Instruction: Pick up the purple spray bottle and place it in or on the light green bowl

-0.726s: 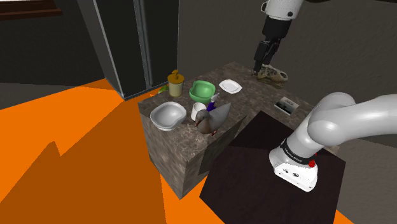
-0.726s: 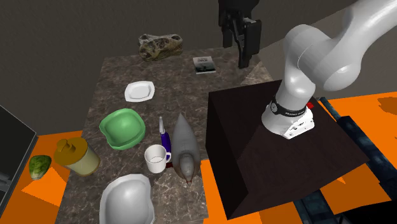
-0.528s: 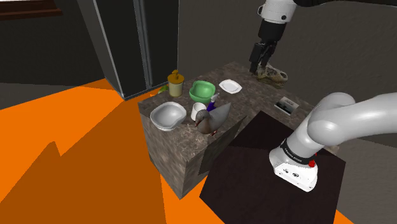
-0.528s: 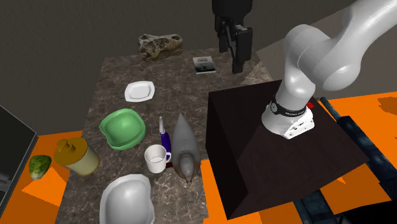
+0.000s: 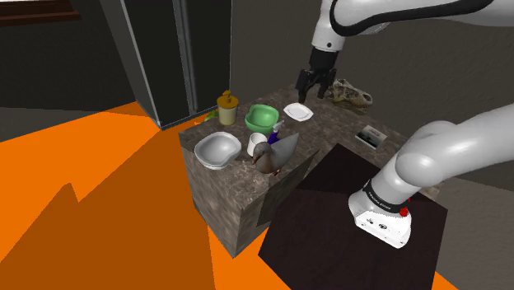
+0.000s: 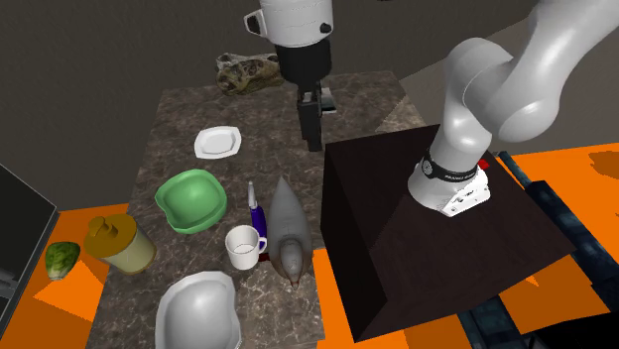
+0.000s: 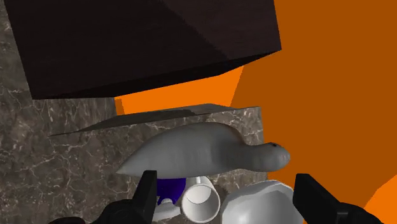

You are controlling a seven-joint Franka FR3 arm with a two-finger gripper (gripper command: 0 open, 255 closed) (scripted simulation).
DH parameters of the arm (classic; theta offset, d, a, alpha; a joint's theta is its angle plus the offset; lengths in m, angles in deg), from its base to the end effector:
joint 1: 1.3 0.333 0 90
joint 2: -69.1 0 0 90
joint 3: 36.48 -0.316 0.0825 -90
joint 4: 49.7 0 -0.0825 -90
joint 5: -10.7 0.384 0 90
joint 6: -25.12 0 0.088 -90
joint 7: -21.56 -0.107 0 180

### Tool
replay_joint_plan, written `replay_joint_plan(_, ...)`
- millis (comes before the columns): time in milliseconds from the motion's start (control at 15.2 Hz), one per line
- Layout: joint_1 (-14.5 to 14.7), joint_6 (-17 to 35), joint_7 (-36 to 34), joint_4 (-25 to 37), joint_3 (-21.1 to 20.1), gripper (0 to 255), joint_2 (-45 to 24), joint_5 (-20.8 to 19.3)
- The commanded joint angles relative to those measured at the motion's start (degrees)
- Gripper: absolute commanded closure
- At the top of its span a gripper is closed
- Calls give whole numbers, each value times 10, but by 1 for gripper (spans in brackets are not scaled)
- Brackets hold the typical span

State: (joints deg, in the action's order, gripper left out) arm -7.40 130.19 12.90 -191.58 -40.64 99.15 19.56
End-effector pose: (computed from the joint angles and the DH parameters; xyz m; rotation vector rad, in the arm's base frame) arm 0.3760 0.0008 0.4649 -3.0090 0.3720 0.1879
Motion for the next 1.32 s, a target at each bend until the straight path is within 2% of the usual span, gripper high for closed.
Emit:
replay_joint_plan(0,-10,38,-19,-4,2,0,-36,8)
replay_joint_plan(660,-46,200,-91,24,21,0,-242,56)
replay_joint_plan(1254,-74,308,-120,90,44,0,-433,135)
